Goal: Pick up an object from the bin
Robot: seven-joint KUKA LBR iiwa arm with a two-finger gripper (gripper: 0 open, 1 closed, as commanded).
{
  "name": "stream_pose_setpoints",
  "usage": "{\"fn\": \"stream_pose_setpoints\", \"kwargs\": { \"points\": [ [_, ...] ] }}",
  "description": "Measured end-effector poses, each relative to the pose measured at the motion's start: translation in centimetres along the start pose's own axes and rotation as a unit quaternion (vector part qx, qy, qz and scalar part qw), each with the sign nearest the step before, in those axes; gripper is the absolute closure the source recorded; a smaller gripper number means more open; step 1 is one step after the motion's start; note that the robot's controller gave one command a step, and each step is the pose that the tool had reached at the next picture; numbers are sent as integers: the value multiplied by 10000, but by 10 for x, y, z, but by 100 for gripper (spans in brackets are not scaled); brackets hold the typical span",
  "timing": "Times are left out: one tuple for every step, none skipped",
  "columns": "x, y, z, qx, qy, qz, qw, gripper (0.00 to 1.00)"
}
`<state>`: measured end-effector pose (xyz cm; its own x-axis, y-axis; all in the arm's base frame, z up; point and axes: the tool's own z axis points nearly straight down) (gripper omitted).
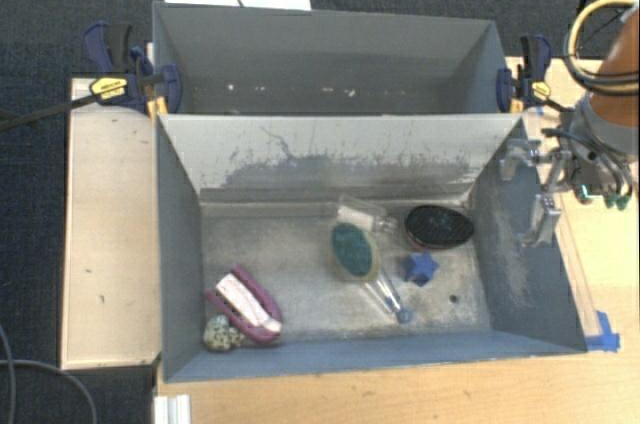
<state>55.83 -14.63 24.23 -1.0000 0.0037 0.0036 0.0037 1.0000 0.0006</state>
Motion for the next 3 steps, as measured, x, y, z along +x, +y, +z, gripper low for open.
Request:
{"fn": "stream_pose_setpoints", "kwargs": {
  "points": [
    [-15, -4, 135, -7, 0, 1026, 9947, 0],
    [-27, 44, 174, -10, -16, 947, 9955, 0],
    [-28, 41, 172, 5, -28, 938, 9956, 100]
  ]
}}
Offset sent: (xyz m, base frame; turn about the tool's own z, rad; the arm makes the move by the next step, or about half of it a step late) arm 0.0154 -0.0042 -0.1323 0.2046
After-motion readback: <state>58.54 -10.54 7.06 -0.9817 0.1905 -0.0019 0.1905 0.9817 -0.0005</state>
